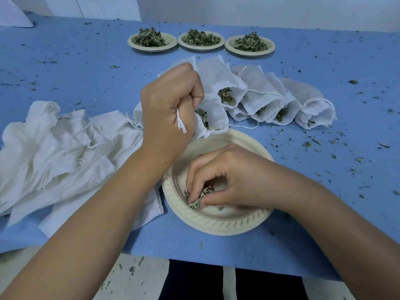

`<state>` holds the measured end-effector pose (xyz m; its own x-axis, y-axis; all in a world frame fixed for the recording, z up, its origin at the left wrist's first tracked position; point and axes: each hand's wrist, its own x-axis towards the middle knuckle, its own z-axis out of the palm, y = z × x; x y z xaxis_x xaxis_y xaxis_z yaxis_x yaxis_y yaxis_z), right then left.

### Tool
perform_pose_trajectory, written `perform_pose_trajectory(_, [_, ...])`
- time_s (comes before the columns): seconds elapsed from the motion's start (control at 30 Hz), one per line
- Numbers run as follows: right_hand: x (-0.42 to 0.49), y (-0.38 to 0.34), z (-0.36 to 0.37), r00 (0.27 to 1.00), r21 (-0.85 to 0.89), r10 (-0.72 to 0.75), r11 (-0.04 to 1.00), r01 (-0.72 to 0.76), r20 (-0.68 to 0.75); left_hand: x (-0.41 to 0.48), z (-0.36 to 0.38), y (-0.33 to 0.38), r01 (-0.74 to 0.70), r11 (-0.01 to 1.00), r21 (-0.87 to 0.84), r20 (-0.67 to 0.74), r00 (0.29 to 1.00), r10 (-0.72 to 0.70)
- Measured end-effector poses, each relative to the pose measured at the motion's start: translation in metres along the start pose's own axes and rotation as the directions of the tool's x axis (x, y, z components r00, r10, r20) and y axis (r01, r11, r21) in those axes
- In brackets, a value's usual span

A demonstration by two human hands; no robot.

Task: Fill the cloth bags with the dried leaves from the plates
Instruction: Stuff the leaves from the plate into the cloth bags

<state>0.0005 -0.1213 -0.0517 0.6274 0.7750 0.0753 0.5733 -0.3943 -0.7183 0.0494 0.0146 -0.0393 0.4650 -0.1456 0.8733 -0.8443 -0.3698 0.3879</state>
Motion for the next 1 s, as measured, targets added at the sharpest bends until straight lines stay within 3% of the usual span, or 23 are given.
perform_pose_trajectory(0.1, [-0.004, 0.001, -0.006, 0.999, 0.028, -0.017, 0.999, 0.018, -0.045, -0.001, -0.001, -0.001, 0.002, 1.0, -0.002, -0.001, 1.0, -0.002])
perform_pose_trajectory(0.23, [-0.011, 0.0, -0.021, 0.97, 0.351, -0.064, 0.925, 0.145, -0.234, -0.001, 0.001, -0.001, -0.004, 1.0, -0.008, 0.0, 1.0, 0.004])
perform_pose_trajectory(0.33, [-0.011, 0.001, -0.025, 0.886, 0.504, -0.101, 0.791, 0.347, -0.452, -0.001, 0.002, -0.001, -0.001, 1.0, -0.001, 0.008, 1.0, 0.001])
perform_pose_trajectory(0.43, [-0.007, 0.001, -0.025, 0.786, 0.622, 0.036, 0.634, 0.46, -0.618, -0.002, 0.001, -0.002, -0.024, 1.0, -0.003, 0.037, 0.999, 0.024])
perform_pose_trajectory(0.5, [-0.003, 0.003, -0.022, 0.727, 0.642, 0.139, 0.599, 0.479, -0.673, -0.003, 0.001, 0.0, -0.04, 0.999, -0.006, 0.053, 0.998, 0.04])
perform_pose_trajectory(0.63, [0.0, 0.003, -0.013, 0.641, 0.485, 0.125, 0.764, 0.425, -0.757, -0.004, 0.002, 0.001, -0.064, 0.998, -0.02, 0.076, 0.995, 0.065])
perform_pose_trajectory(0.73, [-0.001, 0.007, -0.007, 0.603, 0.304, 0.092, 0.917, 0.259, -0.793, -0.004, 0.002, 0.004, -0.09, 0.994, -0.058, 0.082, 0.992, 0.095])
perform_pose_trajectory(0.8, [0.001, 0.008, -0.004, 0.599, 0.088, -0.014, 0.986, 0.141, -0.801, -0.004, 0.002, 0.005, -0.118, 0.99, -0.078, 0.095, 0.988, 0.125])
perform_pose_trajectory(0.9, [0.003, 0.01, -0.003, 0.614, -0.144, -0.132, 0.989, 0.031, -0.778, -0.005, 0.004, 0.006, -0.145, 0.987, -0.064, 0.128, 0.98, 0.152])
perform_pose_trajectory(1.0, [0.001, 0.009, -0.006, 0.66, -0.191, -0.162, 0.981, 0.029, -0.734, -0.004, 0.004, 0.005, -0.115, 0.993, -0.03, 0.132, 0.984, 0.118])
